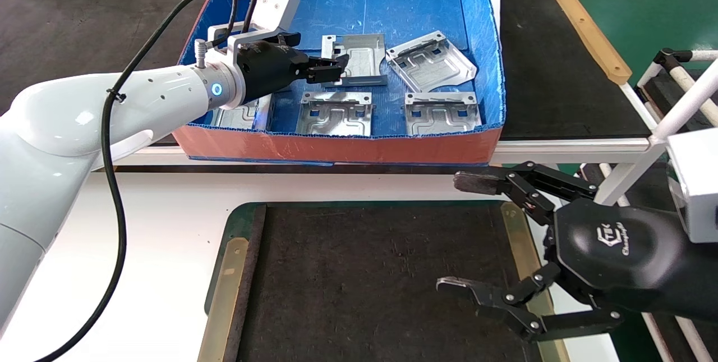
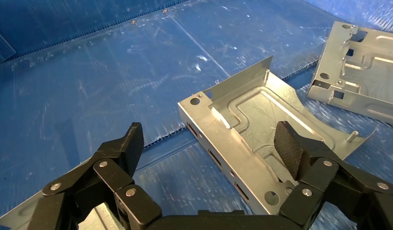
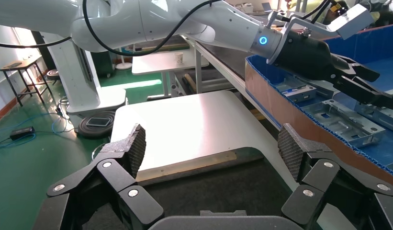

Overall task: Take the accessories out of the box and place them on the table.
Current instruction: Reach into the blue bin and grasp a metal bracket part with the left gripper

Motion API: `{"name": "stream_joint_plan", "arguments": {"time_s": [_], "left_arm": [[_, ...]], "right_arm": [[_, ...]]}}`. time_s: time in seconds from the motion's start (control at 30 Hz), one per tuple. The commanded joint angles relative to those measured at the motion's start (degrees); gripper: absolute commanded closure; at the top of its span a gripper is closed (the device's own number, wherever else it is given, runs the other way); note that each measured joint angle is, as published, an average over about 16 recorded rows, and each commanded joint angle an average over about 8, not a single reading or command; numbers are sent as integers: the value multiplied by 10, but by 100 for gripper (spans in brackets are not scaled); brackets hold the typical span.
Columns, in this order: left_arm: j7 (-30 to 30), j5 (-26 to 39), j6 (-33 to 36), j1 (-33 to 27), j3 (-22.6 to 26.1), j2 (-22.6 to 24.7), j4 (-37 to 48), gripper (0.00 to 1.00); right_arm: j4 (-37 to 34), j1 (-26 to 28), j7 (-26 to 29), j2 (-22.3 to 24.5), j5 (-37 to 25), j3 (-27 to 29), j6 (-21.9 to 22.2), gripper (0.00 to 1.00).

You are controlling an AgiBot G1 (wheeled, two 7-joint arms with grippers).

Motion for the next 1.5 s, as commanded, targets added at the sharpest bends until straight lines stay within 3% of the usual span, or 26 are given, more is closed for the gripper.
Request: {"name": "stream_joint_plan", "arguments": {"time_s": [0.03,0.13,0.2,1.5], "left_arm": [[0,0,1,0,0,0,0,56],[1,-1,3,0,0,-1,-1,92],[1,-1,4,0,0,-1,-1,100],[2,-4,9,1,-1,-3,-3,100]], "right_arm": [[0,0,0,0,0,0,0,100],[0,0,0,0,0,0,0,100],[0,0,0,0,0,0,0,100],[0,0,0,0,0,0,0,100]]}}
